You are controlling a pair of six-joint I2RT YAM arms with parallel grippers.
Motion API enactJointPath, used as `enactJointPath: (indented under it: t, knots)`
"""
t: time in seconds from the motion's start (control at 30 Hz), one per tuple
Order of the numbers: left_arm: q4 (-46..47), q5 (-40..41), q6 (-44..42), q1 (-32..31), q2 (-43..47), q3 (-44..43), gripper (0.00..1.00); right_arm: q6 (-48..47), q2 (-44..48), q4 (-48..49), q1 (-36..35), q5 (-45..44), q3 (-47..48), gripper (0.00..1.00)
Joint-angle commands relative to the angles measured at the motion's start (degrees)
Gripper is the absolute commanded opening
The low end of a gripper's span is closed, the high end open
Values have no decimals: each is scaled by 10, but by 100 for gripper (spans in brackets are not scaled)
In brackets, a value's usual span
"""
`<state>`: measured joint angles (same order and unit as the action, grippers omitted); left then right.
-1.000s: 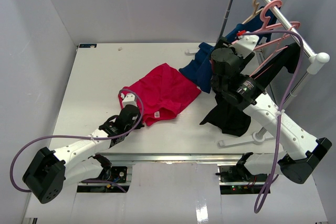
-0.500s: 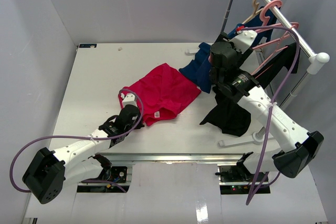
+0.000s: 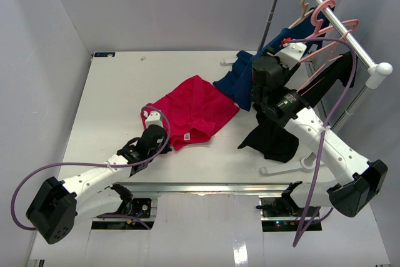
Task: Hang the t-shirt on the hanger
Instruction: Pick up the hanger from the clothesline.
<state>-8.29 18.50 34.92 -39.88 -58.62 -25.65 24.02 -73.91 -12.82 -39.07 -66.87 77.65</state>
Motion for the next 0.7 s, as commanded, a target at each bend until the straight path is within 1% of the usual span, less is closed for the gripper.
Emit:
enactJointPath:
  t: [0.0,0.03,0.17,0.33,0.53,0.67]
  knots:
    - [12,-2,-5,-1,12,-2,0,-5,24,21,1,-23,-3,62]
    - [12,-2,-5,-1,11,-2,0,-6,26,21,2,-25,-5,62]
    - [12,-2,-5,-1,12,-1,0,-12,28,21,1,-35,-6,54]
    - [12,-2,-4,-1,10,-2,0,-36,18,21,2,-42,2,52]
    - [12,-6,-5,-1,8,-3,0,-54,15,21,2,-45,15,42]
    - [13,-4,-5,-1,11,-1,0,-70,13,21,2,-52,28,25]
